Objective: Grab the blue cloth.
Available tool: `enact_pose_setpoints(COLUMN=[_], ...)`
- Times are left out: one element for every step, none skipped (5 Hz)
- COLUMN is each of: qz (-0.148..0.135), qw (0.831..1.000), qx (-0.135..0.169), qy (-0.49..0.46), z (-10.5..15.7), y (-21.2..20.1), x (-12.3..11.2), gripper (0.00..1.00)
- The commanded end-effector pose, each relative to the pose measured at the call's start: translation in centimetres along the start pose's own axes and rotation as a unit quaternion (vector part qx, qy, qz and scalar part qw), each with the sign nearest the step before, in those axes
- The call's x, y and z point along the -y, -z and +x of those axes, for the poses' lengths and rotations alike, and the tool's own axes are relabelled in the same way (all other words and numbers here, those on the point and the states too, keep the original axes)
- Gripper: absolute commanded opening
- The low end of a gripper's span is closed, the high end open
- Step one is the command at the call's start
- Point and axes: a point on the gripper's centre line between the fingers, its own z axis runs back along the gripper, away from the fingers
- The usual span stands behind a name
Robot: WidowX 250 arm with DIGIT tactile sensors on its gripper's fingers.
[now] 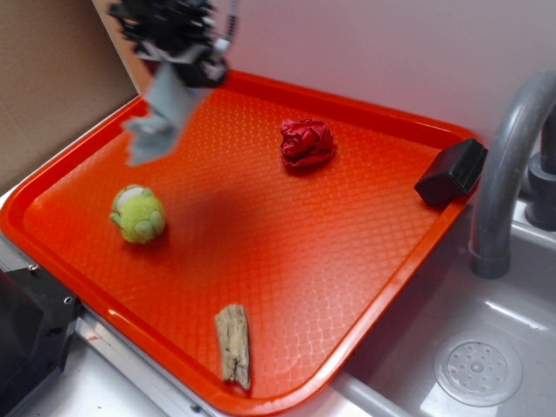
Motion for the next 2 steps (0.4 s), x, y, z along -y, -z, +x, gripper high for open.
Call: enact_pose_setpoints(qz=[-0.051, -0.052], qw=[0.998, 0.998], qx=[-0.009, 0.014], qy=[-0.025, -0.019], z=[2.1, 1.19], y=[-5.66, -5.29], x=[-1.12, -1.29], gripper=[0.0, 0.0])
